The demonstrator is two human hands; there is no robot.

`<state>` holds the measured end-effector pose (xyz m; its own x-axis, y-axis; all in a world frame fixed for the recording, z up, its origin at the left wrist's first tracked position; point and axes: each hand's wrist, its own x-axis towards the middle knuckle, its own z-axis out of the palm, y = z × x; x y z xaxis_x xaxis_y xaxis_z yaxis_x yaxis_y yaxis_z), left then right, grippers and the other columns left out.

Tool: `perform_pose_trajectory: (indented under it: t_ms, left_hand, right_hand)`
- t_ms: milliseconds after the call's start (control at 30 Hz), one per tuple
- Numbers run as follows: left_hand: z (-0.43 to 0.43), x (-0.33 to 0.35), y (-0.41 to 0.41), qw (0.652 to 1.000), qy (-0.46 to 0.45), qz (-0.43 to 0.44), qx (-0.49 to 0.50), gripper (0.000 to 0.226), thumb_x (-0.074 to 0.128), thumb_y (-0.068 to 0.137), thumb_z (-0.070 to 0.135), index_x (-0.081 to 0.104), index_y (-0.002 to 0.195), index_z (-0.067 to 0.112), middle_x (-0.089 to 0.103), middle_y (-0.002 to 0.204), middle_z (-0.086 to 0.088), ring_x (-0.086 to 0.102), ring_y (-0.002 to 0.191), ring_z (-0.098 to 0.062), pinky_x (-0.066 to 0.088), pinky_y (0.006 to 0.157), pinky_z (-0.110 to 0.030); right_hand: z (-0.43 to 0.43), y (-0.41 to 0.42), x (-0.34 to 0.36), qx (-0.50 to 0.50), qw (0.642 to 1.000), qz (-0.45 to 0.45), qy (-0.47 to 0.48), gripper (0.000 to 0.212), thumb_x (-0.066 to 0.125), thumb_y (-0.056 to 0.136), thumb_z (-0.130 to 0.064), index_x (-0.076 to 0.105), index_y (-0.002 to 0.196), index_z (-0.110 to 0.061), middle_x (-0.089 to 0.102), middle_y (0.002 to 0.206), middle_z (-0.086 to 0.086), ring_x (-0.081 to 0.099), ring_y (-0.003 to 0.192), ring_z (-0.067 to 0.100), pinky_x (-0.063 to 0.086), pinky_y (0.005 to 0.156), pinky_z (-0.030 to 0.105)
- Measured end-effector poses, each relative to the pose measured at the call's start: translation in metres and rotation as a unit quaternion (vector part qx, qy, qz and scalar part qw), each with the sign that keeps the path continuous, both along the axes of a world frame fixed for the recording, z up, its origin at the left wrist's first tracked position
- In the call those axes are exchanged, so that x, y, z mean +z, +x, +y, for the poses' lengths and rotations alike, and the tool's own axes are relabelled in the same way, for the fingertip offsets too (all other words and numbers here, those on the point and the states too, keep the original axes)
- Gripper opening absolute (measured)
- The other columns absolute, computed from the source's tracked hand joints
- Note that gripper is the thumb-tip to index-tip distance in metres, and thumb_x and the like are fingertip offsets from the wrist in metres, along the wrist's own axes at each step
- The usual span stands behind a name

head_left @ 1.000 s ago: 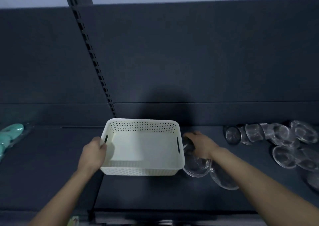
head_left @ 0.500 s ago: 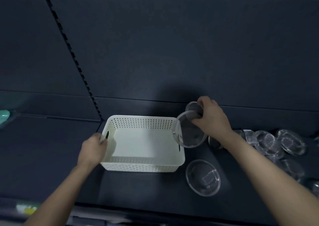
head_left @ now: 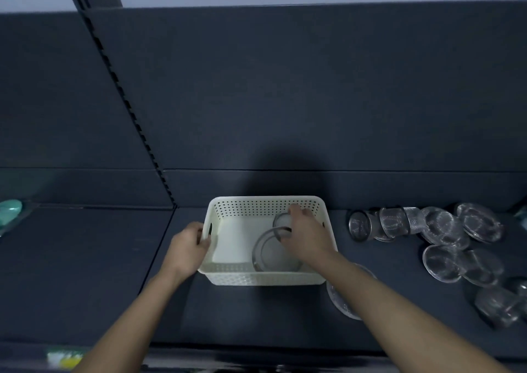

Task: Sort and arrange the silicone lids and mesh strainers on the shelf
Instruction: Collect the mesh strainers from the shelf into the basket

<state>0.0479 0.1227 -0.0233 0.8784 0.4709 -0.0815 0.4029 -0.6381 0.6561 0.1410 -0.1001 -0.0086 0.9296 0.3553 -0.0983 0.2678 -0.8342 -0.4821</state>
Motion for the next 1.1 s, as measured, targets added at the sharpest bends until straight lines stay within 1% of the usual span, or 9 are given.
perform_pose_trajectory:
  t_ms: [100, 200, 333, 400, 533, 667, 767, 900, 1100]
  left_hand:
    - [0.002, 0.003, 0.006, 0.999, 0.051, -0.008, 0.000, 0.018, 0.051, 0.089, 0.006, 0.058, 0.106, 0.007, 0.066, 0.095, -0.006, 0.061, 0.090, -0.026, 0.047, 0.072, -0.033]
    - [-0.011, 0.006, 0.014, 0.993, 0.106, -0.040, -0.035, 0.036, 0.057, 0.088, 0.008, 0.055, 0.124, 0.003, 0.059, 0.119, -0.014, 0.055, 0.108, -0.031, 0.044, 0.088, -0.035]
    - [-0.046, 0.017, 0.025, 0.969, 0.155, -0.123, -0.149, 0.037, 0.063, 0.085, 0.008, 0.059, 0.121, 0.000, 0.054, 0.128, -0.015, 0.047, 0.122, -0.031, 0.035, 0.103, -0.033]
    - [-0.065, 0.022, 0.029, 0.960, 0.133, -0.147, -0.199, 0.032, 0.062, 0.086, 0.013, 0.062, 0.117, 0.003, 0.056, 0.125, -0.012, 0.049, 0.119, -0.028, 0.035, 0.101, -0.030]
    - [-0.109, 0.030, 0.034, 0.919, 0.118, -0.178, -0.332, 0.028, 0.049, 0.084, 0.030, 0.065, 0.100, 0.015, 0.063, 0.105, 0.000, 0.054, 0.100, -0.019, 0.037, 0.089, -0.022]
    - [-0.149, 0.025, 0.032, 0.879, 0.138, -0.171, -0.423, 0.022, 0.057, 0.086, 0.023, 0.066, 0.101, 0.010, 0.066, 0.100, -0.005, 0.058, 0.097, -0.022, 0.041, 0.085, -0.029]
    - [-0.174, 0.023, 0.036, 0.844, 0.185, -0.125, -0.488, 0.034, 0.043, 0.088, 0.037, 0.062, 0.103, 0.013, 0.064, 0.106, -0.003, 0.056, 0.103, -0.023, 0.043, 0.087, -0.036]
    - [-0.205, 0.022, 0.050, 0.800, 0.250, -0.061, -0.542, 0.044, 0.059, 0.085, 0.039, 0.052, 0.124, 0.018, 0.055, 0.120, -0.002, 0.048, 0.114, -0.020, 0.038, 0.090, -0.030]
    - [-0.241, 0.012, 0.067, 0.751, 0.290, 0.100, -0.585, 0.071, 0.071, 0.072, 0.039, 0.041, 0.133, 0.023, 0.046, 0.129, -0.002, 0.049, 0.117, -0.025, 0.045, 0.092, -0.035]
  right_hand:
    - [-0.002, -0.001, -0.004, -0.005, 1.000, 0.031, 0.001, 0.057, 0.063, 0.085, -0.034, 0.034, 0.132, -0.018, 0.044, 0.128, 0.010, 0.058, 0.102, 0.030, 0.049, 0.082, 0.035]
    - [-0.011, -0.005, -0.002, 0.018, 0.999, 0.044, 0.013, 0.067, 0.064, 0.084, -0.032, 0.030, 0.140, -0.017, 0.039, 0.138, 0.011, 0.050, 0.118, 0.030, 0.045, 0.097, 0.040]
    - [-0.030, -0.011, 0.012, 0.000, 0.999, 0.005, 0.036, 0.057, 0.063, 0.086, -0.026, 0.041, 0.137, -0.015, 0.045, 0.138, 0.009, 0.049, 0.122, 0.028, 0.043, 0.100, 0.039]
    - [-0.044, -0.014, 0.017, -0.029, 0.998, -0.031, 0.040, 0.047, 0.061, 0.086, -0.019, 0.049, 0.132, -0.013, 0.052, 0.131, 0.010, 0.052, 0.118, 0.027, 0.043, 0.098, 0.035]
    - [-0.074, -0.025, 0.018, -0.097, 0.992, -0.064, 0.046, 0.026, 0.056, 0.085, -0.014, 0.062, 0.110, -0.010, 0.062, 0.106, 0.009, 0.058, 0.099, 0.027, 0.045, 0.076, 0.029]
    - [-0.098, -0.034, 0.012, -0.127, 0.989, -0.064, 0.047, 0.030, 0.058, 0.086, -0.016, 0.062, 0.115, -0.011, 0.064, 0.114, 0.011, 0.059, 0.104, 0.028, 0.049, 0.087, 0.035]
    - [-0.115, -0.037, 0.010, -0.143, 0.987, -0.060, 0.049, 0.030, 0.059, 0.087, -0.016, 0.062, 0.117, -0.013, 0.062, 0.117, 0.009, 0.059, 0.106, 0.025, 0.047, 0.090, 0.033]
    - [-0.144, -0.037, 0.012, -0.156, 0.985, -0.062, 0.048, 0.026, 0.058, 0.088, -0.016, 0.063, 0.113, -0.013, 0.062, 0.117, 0.009, 0.059, 0.106, 0.027, 0.047, 0.092, 0.035]
    - [-0.214, -0.031, 0.017, -0.176, 0.981, -0.078, 0.032, 0.024, 0.057, 0.089, -0.016, 0.064, 0.112, -0.011, 0.064, 0.109, 0.008, 0.059, 0.103, 0.025, 0.043, 0.088, 0.027]
